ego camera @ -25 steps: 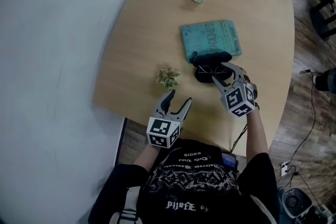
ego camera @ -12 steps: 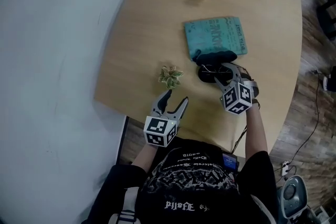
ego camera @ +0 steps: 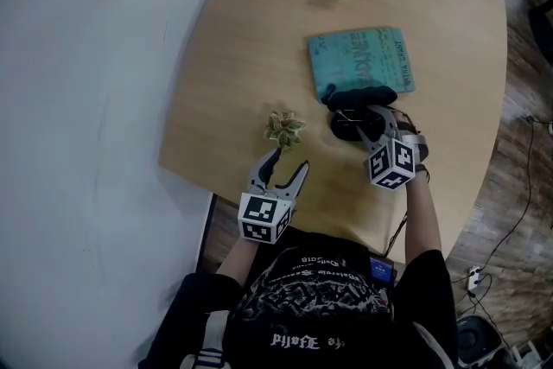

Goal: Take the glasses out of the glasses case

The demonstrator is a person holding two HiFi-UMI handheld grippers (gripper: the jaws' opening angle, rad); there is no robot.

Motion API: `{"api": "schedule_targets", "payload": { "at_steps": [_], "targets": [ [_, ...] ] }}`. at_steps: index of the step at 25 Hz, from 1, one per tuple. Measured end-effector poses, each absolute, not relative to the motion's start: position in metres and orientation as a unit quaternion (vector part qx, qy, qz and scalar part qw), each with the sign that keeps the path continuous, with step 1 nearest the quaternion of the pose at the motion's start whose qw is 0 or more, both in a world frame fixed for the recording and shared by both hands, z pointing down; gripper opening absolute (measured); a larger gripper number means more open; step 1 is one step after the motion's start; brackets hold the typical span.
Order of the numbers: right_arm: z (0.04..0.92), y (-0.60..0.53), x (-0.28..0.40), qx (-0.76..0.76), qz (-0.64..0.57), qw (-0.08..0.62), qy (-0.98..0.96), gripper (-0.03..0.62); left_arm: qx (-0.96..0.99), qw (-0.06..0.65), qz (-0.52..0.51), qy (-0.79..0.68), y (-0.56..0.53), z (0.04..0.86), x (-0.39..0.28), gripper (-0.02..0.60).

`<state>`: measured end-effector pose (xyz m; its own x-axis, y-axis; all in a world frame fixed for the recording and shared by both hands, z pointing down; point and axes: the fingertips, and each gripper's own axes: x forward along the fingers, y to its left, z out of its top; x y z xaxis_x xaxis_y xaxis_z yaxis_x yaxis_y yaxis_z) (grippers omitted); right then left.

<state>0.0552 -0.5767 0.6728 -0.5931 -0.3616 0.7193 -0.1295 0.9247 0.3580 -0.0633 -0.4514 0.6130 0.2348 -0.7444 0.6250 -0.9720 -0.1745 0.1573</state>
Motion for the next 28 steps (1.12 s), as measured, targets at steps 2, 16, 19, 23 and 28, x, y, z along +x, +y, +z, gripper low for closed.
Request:
{"api": "schedule_targets", "payload": {
  "at_steps": [2,16,19,23,28],
  "targets": [
    [0.674,-0.577,0.052,0.144,-0.149,0.430,-0.879,0.158,0.737,0.276,0.213,-0.579,-0.451,0.616,-0.063,0.273],
    [0.675,-0.578,0.054,0.160,-0.195,0.432,-0.866,0.068,0.742,0.279,0.215,-0.571,-0.442,0.617,-0.049,0.273],
    [0.672,-0.578,0.055,0.171,-0.206,0.430,-0.862,0.051,0.744,0.274,0.221,-0.568,-0.438,0.615,-0.047,0.273],
    [0.659,-0.577,0.056,0.180,-0.209,0.417,-0.866,0.040,0.744,0.273,0.218,-0.570,-0.433,0.614,-0.047,0.273],
    [0.648,-0.574,0.059,0.188,-0.216,0.410,-0.866,0.038,0.747,0.271,0.215,-0.567,-0.429,0.614,-0.041,0.273]
  ]
}}
